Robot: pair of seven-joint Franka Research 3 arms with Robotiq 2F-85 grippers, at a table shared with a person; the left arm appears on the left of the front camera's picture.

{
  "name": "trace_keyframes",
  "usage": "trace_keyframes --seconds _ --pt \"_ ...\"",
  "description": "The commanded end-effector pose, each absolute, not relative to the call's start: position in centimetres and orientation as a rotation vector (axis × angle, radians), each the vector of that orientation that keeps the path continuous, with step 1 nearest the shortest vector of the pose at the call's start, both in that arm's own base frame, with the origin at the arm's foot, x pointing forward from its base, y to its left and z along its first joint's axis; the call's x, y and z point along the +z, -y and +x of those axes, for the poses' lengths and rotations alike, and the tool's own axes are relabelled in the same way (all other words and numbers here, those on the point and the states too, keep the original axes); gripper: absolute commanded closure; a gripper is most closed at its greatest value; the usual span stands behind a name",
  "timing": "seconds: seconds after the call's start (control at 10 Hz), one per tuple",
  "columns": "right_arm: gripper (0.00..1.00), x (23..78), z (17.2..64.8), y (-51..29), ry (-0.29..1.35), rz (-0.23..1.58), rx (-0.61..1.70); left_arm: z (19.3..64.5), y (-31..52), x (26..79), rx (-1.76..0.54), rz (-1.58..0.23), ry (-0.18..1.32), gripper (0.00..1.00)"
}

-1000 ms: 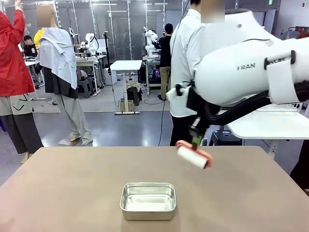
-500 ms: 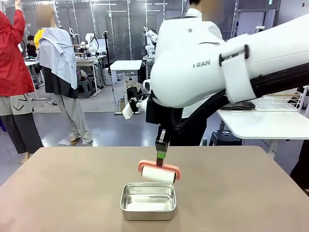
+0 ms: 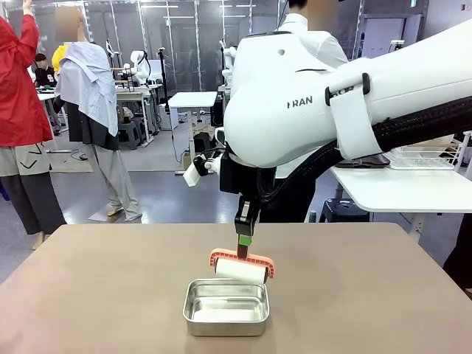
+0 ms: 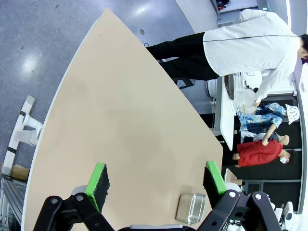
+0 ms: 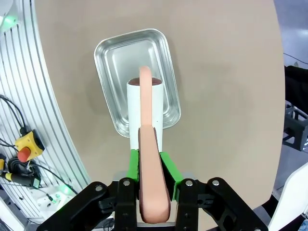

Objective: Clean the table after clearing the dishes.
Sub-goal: Place the Lint Roller back on top of the Airtight Container.

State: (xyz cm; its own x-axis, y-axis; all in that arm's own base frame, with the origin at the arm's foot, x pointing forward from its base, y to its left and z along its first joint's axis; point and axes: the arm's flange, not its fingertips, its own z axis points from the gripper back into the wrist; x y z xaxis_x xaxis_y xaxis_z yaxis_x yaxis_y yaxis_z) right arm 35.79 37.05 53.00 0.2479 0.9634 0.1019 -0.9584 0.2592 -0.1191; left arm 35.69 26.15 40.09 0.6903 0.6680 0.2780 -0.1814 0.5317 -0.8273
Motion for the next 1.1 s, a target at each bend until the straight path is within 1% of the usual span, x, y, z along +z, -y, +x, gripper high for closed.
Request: trace_keyframes --seconds 0.0,0.1,0.2,0.4,0.7,1.0 --pt "0.78 53.2 35.6 -36.9 0.178 -0.034 1.318 35.6 -26.3 40.3 0.557 -0.880 0.640 0.00" --pt "0.78 53.0 35.8 -37.1 0.166 -0.035 1.310 35.6 -26.3 40.3 0.557 -0.880 0.640 0.00" --pt "0.78 51.9 36.7 -38.9 0.090 -0.100 1.407 35.6 -26.3 40.3 0.557 -0.880 0.640 0.00" --pt "0.78 50.0 38.2 -40.9 0.026 -0.079 1.482 35.6 -26.3 40.3 0.557 -0.880 0.640 0.00" --pt "0.78 47.9 39.3 -43.3 -0.006 -0.069 1.554 35.6 -26.3 40.3 0.557 -0.880 0.640 0.00" --pt "0.78 44.9 41.2 -44.4 -0.036 -0.046 1.576 35.6 -26.3 40.3 0.557 -0.880 0.640 0.00"
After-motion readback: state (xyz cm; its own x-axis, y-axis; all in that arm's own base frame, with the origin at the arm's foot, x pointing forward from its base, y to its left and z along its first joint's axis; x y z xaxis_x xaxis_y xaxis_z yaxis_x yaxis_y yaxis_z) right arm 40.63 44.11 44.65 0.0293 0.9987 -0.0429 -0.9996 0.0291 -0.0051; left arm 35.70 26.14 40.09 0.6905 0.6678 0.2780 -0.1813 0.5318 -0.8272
